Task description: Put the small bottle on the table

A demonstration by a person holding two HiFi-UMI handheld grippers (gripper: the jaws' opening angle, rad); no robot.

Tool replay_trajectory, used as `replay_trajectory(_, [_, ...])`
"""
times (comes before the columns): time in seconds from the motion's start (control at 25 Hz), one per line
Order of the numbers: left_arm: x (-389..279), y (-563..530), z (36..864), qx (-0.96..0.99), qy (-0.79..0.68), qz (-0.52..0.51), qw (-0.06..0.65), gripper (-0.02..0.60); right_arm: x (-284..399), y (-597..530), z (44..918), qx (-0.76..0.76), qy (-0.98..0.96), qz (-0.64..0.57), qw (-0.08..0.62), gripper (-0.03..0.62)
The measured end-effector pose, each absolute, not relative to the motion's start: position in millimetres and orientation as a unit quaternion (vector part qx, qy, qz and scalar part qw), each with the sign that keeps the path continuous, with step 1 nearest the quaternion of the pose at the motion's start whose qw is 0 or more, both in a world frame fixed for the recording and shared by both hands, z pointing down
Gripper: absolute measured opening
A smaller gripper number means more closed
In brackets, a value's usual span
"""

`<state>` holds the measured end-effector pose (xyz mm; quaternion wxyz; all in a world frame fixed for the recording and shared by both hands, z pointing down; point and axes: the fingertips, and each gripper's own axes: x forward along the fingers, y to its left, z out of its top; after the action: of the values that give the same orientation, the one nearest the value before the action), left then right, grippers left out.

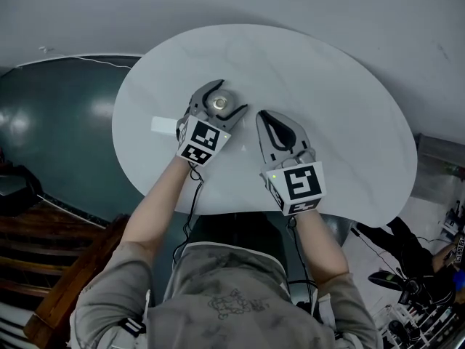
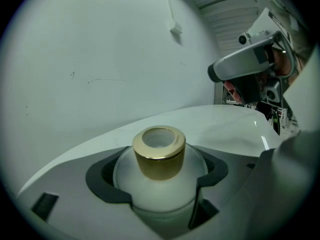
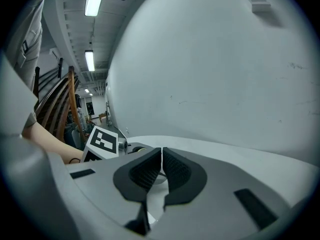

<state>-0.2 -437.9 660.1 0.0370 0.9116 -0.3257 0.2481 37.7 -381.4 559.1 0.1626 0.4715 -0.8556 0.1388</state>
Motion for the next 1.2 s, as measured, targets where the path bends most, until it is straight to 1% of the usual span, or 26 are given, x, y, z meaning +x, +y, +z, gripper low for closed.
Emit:
replay_trajectory(0.16, [-1, -439, 669, 0.894, -0.344, 0.283, 0.041, 0.348, 37, -381, 566, 0.471, -0.854, 0.149, 0.165, 0.031])
replay_trajectory(0.36, [-3, -437, 677, 0.888, -0.359, 0.266, 0.11, 0.35, 43, -382, 567, 0.471, -0.851, 0.166, 0.163, 0.031])
replay_trajectory(0.6, [-9, -425, 663, 0.883, -0.362, 0.263, 0.142, 0.35, 53, -382, 545, 0.478, -0.849, 0.156, 0.162, 0.031])
replay_trajectory(0.8, [-19, -414, 626, 0.879, -0.386, 0.249, 0.129, 0.35, 59, -377, 514, 0.483, -0.85, 0.141, 0.157, 0.031])
replay_trajectory(1.0, [-16, -413, 577, 0.876, -0.405, 0.232, 0.124, 0.35, 69, -373, 478, 0.485, -0.853, 0.124, 0.146, 0.031])
replay_trajectory(1.2, [-27, -406, 512, 0.876, -0.427, 0.202, 0.1, 0.348, 65, -356, 426, 0.493, -0.853, 0.052, 0.163, 0.032])
